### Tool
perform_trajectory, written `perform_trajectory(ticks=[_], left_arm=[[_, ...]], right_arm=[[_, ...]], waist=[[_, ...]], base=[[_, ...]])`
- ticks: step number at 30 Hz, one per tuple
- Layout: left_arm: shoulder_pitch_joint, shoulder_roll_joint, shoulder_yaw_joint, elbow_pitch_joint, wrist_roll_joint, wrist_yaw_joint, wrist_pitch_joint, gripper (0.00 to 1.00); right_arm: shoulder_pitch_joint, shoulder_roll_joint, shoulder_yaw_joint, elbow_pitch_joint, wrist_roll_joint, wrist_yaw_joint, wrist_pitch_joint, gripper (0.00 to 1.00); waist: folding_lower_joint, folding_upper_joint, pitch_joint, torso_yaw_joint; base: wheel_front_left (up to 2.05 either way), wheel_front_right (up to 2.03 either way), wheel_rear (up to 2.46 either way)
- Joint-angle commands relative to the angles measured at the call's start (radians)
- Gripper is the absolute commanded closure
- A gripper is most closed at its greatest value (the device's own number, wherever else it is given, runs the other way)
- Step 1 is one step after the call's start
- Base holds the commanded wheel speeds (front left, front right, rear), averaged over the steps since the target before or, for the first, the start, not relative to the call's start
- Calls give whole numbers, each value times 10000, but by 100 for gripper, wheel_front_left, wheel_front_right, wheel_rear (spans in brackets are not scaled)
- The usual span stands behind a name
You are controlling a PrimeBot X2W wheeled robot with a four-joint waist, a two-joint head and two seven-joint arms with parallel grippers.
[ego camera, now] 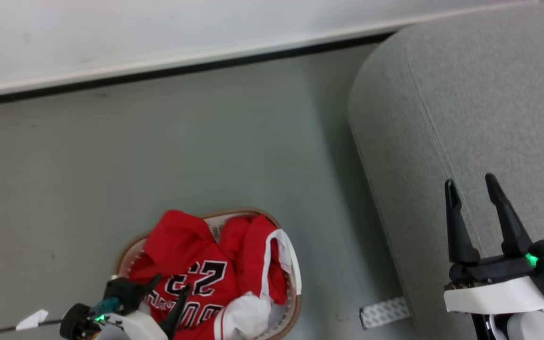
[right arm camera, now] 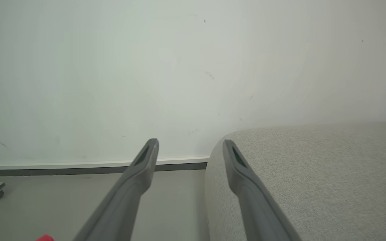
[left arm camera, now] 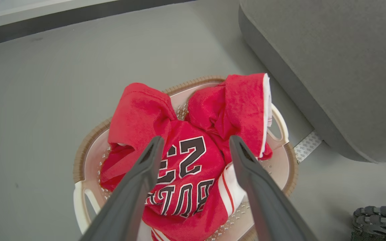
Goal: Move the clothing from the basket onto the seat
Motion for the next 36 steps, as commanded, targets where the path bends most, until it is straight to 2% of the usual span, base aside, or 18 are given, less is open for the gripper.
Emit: perform_trajectory(ticks=[1, 7, 9, 17, 24, 30, 31, 32, 36], left_arm=[[-300, 200, -315, 203, -156, 18, 14, 0], [-1368, 894, -2126, 1207, -982, 16, 258, 0], [-1713, 1118, -2654, 1500, -1204, 16, 412, 0], [-3106, 1871, -4557, 2333, -1536, 16, 864, 0], [-4032, 2152, -5884, 2844, -1442, 16, 1132, 0], [-4472, 1995, -6799, 3342, -1218, 16, 1182, 0], [-4517, 1940, -6849, 3439, -1241, 16, 1149, 57], [-4572, 1886, -6886, 3532, -1269, 16, 1102, 98], [-4620, 1713, -7001, 3844, -1446, 16, 969, 100]], right_arm=[[-201, -6, -48, -139, 96, -21, 0, 0], [-573, -5, 63, -888, 764, -21, 0, 0], [-727, -9, -106, -1310, 1300, -21, 0, 0], [-1130, 0, -94, -2537, 2294, -21, 3, 0], [-1259, 0, 151, -3130, 2561, -21, 2, 0], [-1136, -1, 242, -3133, 2749, -21, 2, 0], [-1118, -1, 260, -3114, 2770, -21, 2, 0], [-1112, -1, 275, -3097, 2790, -21, 2, 0], [-1084, -1, 320, -2973, 2805, -21, 2, 0]], waist=[[-2, -1, 801, -584], [-2, -1, 1973, -1053], [-2, -1, 2344, -1180], [-2, -1, 3770, -1599], [-2, -1, 4462, -1883], [-2, -1, 4633, -2021], [-2, -1, 4645, -2045], [-2, -1, 4653, -2069], [-2, -1, 4625, -2120]], base=[[0, 0, 0], [0, 0, 0], [0, 0, 0], [0, 0, 0], [0, 0, 0], [0, 0, 0], [0, 0, 0], [0, 0, 0], [0, 0, 0]])
